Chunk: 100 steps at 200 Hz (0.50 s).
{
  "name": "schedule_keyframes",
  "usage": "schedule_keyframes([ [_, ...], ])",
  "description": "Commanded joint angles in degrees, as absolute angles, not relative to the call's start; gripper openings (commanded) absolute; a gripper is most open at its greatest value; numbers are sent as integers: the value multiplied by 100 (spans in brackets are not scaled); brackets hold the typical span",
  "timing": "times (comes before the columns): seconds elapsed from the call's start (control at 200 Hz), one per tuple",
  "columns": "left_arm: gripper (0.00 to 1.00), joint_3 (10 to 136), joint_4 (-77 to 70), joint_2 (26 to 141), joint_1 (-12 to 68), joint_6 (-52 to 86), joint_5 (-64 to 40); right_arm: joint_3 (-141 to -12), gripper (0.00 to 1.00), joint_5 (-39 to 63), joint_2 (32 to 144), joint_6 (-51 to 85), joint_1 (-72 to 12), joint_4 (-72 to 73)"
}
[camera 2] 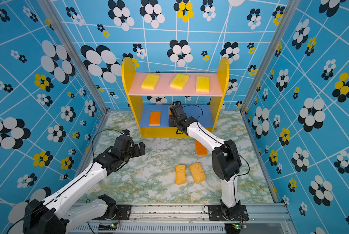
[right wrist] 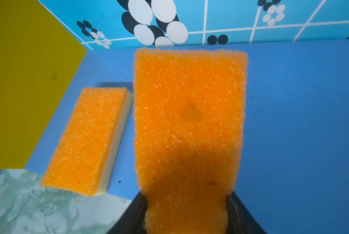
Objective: Arrange cleaning sponges on a shelf
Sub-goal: Place the cleaning sponge at the shelf.
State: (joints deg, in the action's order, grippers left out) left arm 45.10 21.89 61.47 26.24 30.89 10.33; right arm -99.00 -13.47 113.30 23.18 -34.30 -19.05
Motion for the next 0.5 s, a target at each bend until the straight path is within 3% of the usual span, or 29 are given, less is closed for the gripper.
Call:
schedule_keyframes([
  [0.0, 99, 4614, 2308, 6055, 2585, 3063, 1126, -10122, 54, -1653, 11430, 2386, -3393, -1998],
  [0.495, 99, 4614, 2298, 6082, 2584, 3062, 1125, -10278, 60, -1846, 11750, 2417, -3383, -2228],
])
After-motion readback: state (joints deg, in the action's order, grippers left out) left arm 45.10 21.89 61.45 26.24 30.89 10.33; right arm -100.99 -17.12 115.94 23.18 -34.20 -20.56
